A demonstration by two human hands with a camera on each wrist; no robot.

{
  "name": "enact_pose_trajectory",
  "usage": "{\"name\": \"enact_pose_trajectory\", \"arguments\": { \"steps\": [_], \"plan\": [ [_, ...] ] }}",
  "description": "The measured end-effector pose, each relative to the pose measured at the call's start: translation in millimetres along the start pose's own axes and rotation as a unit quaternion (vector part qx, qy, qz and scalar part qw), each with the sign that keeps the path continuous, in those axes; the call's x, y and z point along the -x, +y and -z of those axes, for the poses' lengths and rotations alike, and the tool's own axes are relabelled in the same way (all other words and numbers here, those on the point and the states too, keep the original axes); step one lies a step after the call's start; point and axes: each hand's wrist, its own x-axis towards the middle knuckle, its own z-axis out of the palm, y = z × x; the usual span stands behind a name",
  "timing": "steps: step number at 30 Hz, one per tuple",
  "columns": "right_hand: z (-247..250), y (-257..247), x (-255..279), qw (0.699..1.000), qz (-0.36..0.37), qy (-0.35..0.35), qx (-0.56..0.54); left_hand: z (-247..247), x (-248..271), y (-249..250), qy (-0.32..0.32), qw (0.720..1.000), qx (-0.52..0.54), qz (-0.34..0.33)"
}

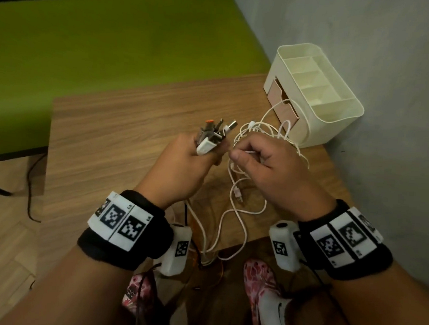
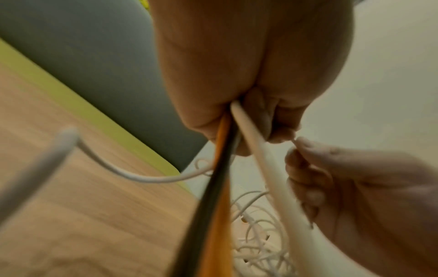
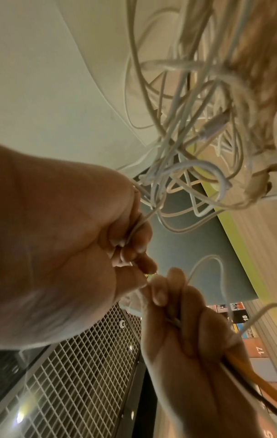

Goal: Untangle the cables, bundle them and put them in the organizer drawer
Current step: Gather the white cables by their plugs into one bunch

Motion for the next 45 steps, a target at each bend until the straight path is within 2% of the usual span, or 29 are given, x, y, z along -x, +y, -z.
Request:
{"name": "enact_pose_trajectory", "arguments": {
  "steps": [3,7,9,12,13,14,15,16,17,19,21,23,26,32,34,36,38,39,42,45],
  "plan": [
    [-3.3,4.7,1.8,0.999,-0.009,-0.038,-0.009,4.5,0.3,-1.8,-0.001,0.99,0.139,0.008],
    [-13.8,22.6,3.5,0.987,-0.049,-0.104,0.116,7.8,4.6,3.8,-0.017,0.958,0.287,0.024],
    [-14.3,28.9,2.7,0.98,-0.062,-0.091,0.165,11.6,4.8,5.5,-0.011,0.934,0.356,0.033],
    [-9.1,32.5,-0.5,0.985,-0.074,-0.046,0.15,18.8,3.0,6.8,0.002,0.9,0.435,0.043],
    [-7.3,32.5,-0.7,0.988,-0.074,-0.026,0.133,21.2,2.2,4.9,0.014,0.897,0.438,0.053],
    [-6.1,32.2,-0.1,0.991,-0.066,0.001,0.117,23.1,1.8,3.7,0.034,0.908,0.413,0.066],
    [-5.0,30.7,0.8,0.993,-0.051,0.03,0.104,25.6,0.8,-0.8,0.069,0.933,0.343,0.081],
    [-3.7,29.2,1.4,0.993,-0.036,0.056,0.099,28.2,-0.4,-5.6,0.106,0.963,0.23,0.094],
    [-2.4,27.8,1.6,0.992,-0.023,0.076,0.102,30.9,-1.9,-11.4,0.137,0.981,0.093,0.102],
    [-0.3,25.8,0.5,0.986,-0.015,0.086,0.143,32.2,-3.2,-18.6,0.166,0.975,-0.108,0.096],
    [-2.7,23.8,-0.1,0.976,-0.017,0.079,0.202,22.9,-2.1,-15.3,0.158,0.969,-0.173,0.077],
    [-9.4,20.2,0.4,0.972,0.0,0.075,0.221,7.1,-2.1,-8.6,0.109,0.977,-0.171,0.067],
    [-15.7,14.7,0.6,0.978,0.02,0.069,0.194,-12.9,-1.0,-3.2,0.026,0.988,-0.146,0.032],
    [-15.5,9.8,3.1,0.973,0.064,0.095,0.198,-10.7,-1.3,3.3,-0.019,0.989,-0.147,-0.021],
    [-16.0,13.1,1.3,0.98,0.039,0.074,0.183,-5.5,-2.1,5.6,-0.008,0.992,-0.122,-0.011],
    [-15.1,18.9,0.0,0.978,-0.034,0.055,0.2,3.9,-2.3,6.6,0.035,0.999,0.015,0.01],
    [-12.0,25.6,-1.1,0.96,-0.125,0.026,0.248,15.0,-3.2,7.3,0.07,0.983,0.171,0.02],
    [-10.8,27.7,-1.5,0.95,-0.152,0.007,0.273,18.5,-2.4,7.4,0.079,0.973,0.215,0.027],
    [-8.8,29.3,-1.1,0.935,-0.182,-0.039,0.301,24.1,-1.7,5.9,0.102,0.958,0.263,0.053],
    [-1.4,24.5,1.6,0.95,-0.142,-0.023,0.277,26.2,-4.0,1.5,0.084,0.967,0.231,0.074]
  ]
}}
